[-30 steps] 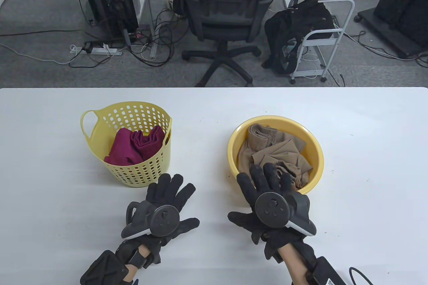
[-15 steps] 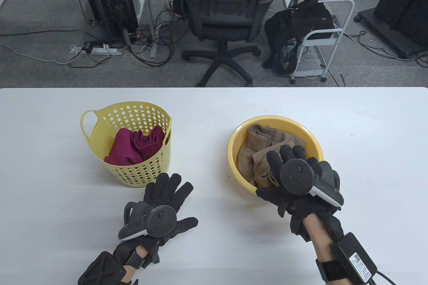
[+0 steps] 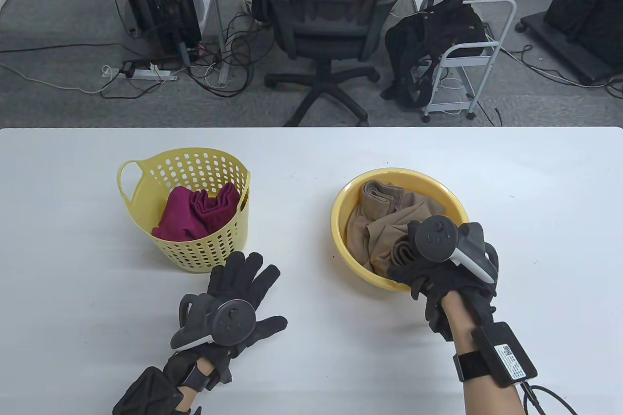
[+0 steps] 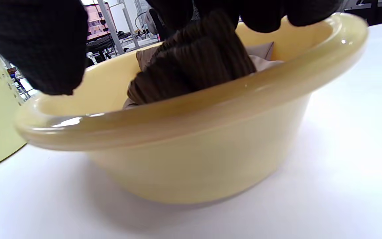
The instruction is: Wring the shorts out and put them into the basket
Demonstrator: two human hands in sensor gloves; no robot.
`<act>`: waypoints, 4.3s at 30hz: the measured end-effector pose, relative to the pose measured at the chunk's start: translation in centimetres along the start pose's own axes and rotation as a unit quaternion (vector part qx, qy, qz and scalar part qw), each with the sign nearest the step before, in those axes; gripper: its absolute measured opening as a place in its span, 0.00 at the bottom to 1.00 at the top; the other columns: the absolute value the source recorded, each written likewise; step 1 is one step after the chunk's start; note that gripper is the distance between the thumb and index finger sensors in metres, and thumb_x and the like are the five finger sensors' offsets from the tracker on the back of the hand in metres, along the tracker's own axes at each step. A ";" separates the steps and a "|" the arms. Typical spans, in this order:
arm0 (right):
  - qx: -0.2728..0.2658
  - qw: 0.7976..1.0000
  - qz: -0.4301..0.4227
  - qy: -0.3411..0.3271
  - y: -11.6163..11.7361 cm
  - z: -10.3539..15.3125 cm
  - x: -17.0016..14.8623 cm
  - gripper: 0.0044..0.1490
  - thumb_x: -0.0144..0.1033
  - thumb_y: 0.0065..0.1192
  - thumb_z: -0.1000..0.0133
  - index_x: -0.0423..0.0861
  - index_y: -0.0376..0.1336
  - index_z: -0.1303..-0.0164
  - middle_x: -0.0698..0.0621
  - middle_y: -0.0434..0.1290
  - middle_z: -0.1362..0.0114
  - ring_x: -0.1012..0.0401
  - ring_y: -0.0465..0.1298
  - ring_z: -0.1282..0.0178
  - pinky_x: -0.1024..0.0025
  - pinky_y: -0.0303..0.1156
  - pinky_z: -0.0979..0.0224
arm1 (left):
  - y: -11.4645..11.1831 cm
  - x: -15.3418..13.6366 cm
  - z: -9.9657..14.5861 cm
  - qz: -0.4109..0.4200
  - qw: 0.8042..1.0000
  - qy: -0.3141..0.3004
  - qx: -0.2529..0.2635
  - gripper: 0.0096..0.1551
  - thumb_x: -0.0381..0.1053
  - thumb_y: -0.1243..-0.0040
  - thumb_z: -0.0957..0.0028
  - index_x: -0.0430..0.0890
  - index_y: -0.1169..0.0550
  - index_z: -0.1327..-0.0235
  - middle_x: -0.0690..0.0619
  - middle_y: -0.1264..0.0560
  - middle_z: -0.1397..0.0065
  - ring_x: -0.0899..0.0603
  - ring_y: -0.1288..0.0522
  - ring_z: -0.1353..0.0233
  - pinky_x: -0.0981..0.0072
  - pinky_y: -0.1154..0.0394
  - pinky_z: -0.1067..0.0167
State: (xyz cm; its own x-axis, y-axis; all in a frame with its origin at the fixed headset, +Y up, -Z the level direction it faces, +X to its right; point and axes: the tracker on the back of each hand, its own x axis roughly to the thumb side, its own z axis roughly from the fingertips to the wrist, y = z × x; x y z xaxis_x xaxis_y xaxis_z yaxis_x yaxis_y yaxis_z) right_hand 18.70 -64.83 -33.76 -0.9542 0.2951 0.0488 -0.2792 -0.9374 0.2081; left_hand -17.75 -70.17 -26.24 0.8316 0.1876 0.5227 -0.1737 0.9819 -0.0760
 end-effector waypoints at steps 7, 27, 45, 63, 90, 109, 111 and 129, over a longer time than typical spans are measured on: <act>0.018 1.000 0.016 0.016 0.9 -1.9 0.2 0.65 0.63 0.73 0.50 0.37 0.47 0.18 0.31 0.54 0.18 0.31 0.59 0.23 0.37 0.63 0.28 | 0.0 -0.1 0.0 0.001 1.000 -0.001 0.002 0.56 0.72 0.39 0.46 0.49 0.49 0.14 0.30 0.53 0.10 0.16 0.55 0.16 0.19 0.54 0.32; -0.046 0.998 0.040 0.022 -0.1 -2.6 1.0 0.45 0.39 0.80 0.50 0.45 0.60 0.25 0.35 0.68 0.26 0.38 0.79 0.35 0.51 0.82 0.39 | 0.0 -0.1 0.0 0.001 1.000 0.001 -0.002 0.56 0.72 0.39 0.47 0.49 0.49 0.14 0.30 0.53 0.10 0.16 0.55 0.16 0.19 0.54 0.32; -0.138 0.977 -0.156 -0.041 -5.8 1.9 3.8 0.43 0.43 0.80 0.49 0.44 0.61 0.26 0.35 0.71 0.29 0.40 0.82 0.39 0.54 0.85 0.43 | 0.1 -0.1 0.1 -0.002 1.000 0.001 0.004 0.57 0.72 0.39 0.47 0.48 0.49 0.14 0.30 0.53 0.11 0.16 0.55 0.16 0.19 0.54 0.32; -0.157 0.915 -0.354 -0.115 -10.6 4.8 7.4 0.44 0.46 0.79 0.47 0.42 0.61 0.26 0.35 0.72 0.31 0.41 0.83 0.42 0.58 0.86 0.45 | 0.3 -0.3 0.3 -0.002 1.000 0.004 0.009 0.57 0.72 0.39 0.47 0.49 0.49 0.14 0.30 0.53 0.11 0.16 0.55 0.16 0.19 0.54 0.32; -0.101 0.796 -0.562 -0.201 -13.5 6.5 12.1 0.44 0.48 0.75 0.43 0.40 0.58 0.24 0.35 0.71 0.30 0.43 0.83 0.42 0.61 0.85 0.43 | 0.4 -0.4 0.3 -0.001 1.000 0.007 0.009 0.57 0.72 0.39 0.47 0.48 0.50 0.14 0.30 0.53 0.11 0.16 0.55 0.16 0.19 0.54 0.32; -0.081 0.747 -0.614 -0.242 -15.1 7.0 15.5 0.44 0.49 0.75 0.42 0.39 0.58 0.24 0.35 0.70 0.29 0.43 0.83 0.42 0.62 0.86 0.43 | 0.5 -0.4 0.3 -0.001 1.000 0.006 0.016 0.58 0.72 0.39 0.47 0.48 0.50 0.14 0.30 0.53 0.11 0.16 0.55 0.16 0.19 0.54 0.32; -0.080 0.740 -0.620 -0.246 -15.4 7.2 15.8 0.44 0.49 0.74 0.42 0.38 0.57 0.24 0.35 0.70 0.29 0.43 0.83 0.42 0.62 0.86 0.43 | 0.5 -0.4 0.3 -0.001 1.000 0.006 0.016 0.58 0.72 0.39 0.47 0.48 0.51 0.14 0.30 0.53 0.11 0.16 0.55 0.16 0.19 0.54 0.32; -0.069 0.716 -0.642 -0.267 -16.5 8.1 17.0 0.45 0.49 0.74 0.41 0.38 0.57 0.24 0.35 0.70 0.29 0.43 0.83 0.41 0.62 0.86 0.42 | 0.7 -0.5 0.5 0.008 1.000 0.005 0.030 0.61 0.73 0.40 0.48 0.46 0.53 0.14 0.28 0.55 0.11 0.16 0.55 0.16 0.19 0.54 0.32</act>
State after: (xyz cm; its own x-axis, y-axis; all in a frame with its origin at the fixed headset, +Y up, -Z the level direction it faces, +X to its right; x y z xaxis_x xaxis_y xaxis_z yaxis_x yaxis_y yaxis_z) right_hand 7.97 -42.85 -28.45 0.2648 0.9235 0.2776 -0.9317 0.1708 0.3205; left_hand -18.55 -69.57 -26.12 0.8336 0.2047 0.5130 -0.2185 0.9752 -0.0340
